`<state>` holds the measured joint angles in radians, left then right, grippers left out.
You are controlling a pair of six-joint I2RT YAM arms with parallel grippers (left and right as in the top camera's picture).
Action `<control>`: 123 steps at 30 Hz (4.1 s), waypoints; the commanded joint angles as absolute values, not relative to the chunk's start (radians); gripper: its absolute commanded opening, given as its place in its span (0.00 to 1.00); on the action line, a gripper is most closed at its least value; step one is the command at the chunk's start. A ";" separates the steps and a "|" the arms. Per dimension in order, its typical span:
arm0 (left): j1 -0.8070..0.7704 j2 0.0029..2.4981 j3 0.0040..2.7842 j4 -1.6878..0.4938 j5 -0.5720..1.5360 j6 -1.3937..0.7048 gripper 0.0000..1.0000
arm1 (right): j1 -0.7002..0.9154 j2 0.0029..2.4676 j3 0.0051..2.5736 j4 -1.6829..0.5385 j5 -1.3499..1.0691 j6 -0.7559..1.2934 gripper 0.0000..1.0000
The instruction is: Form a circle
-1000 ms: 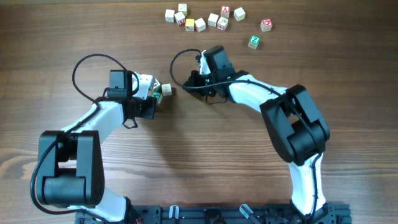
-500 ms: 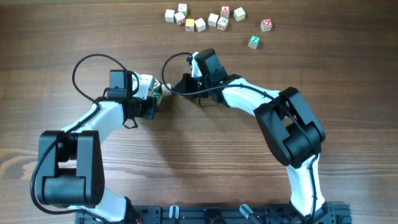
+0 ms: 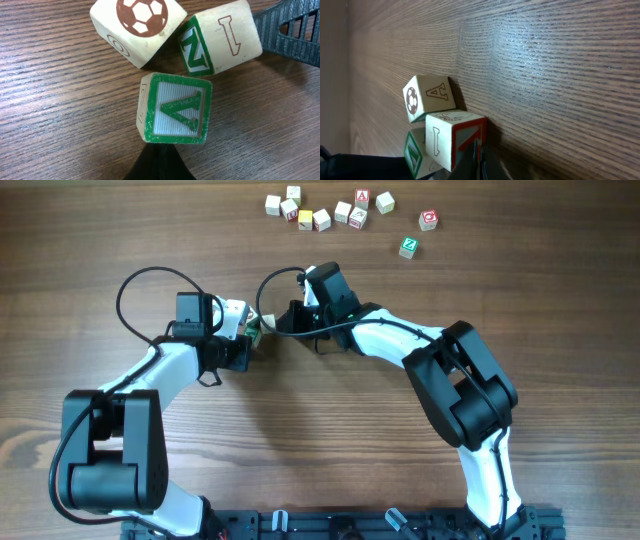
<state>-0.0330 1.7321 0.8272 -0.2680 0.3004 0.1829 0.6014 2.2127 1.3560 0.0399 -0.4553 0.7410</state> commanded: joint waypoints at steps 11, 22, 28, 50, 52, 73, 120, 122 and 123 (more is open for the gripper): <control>-0.037 1.747 0.818 -0.265 0.295 0.202 0.04 | 0.606 2.241 1.359 0.068 -0.496 0.770 0.05; -0.037 1.747 0.818 -0.256 0.295 0.202 0.04 | 0.606 2.241 1.359 0.068 -0.511 0.770 0.05; -0.038 1.747 0.818 -0.253 0.295 0.202 0.04 | 0.606 2.241 1.359 0.068 -0.511 0.770 0.05; -0.037 1.747 0.818 -0.262 0.295 0.172 0.04 | 0.564 2.241 1.359 0.058 -0.498 0.759 0.05; -0.037 1.747 0.818 -0.270 0.295 0.172 0.04 | 0.549 2.241 1.359 0.046 -0.499 0.760 0.05; -0.036 1.611 0.818 -0.440 0.226 0.118 0.04 | 0.503 2.241 1.361 0.103 -0.647 0.657 0.05; -0.036 1.071 0.818 -0.567 0.095 -0.008 0.04 | 0.564 2.237 1.361 0.115 -0.467 0.528 0.05; -0.036 1.071 0.818 -0.579 0.095 -0.008 0.04 | 0.566 2.237 1.361 0.115 -0.469 0.528 0.05; -0.036 1.071 0.818 -0.587 0.094 -0.008 0.04 | 0.568 2.237 1.361 0.115 -0.472 0.530 0.05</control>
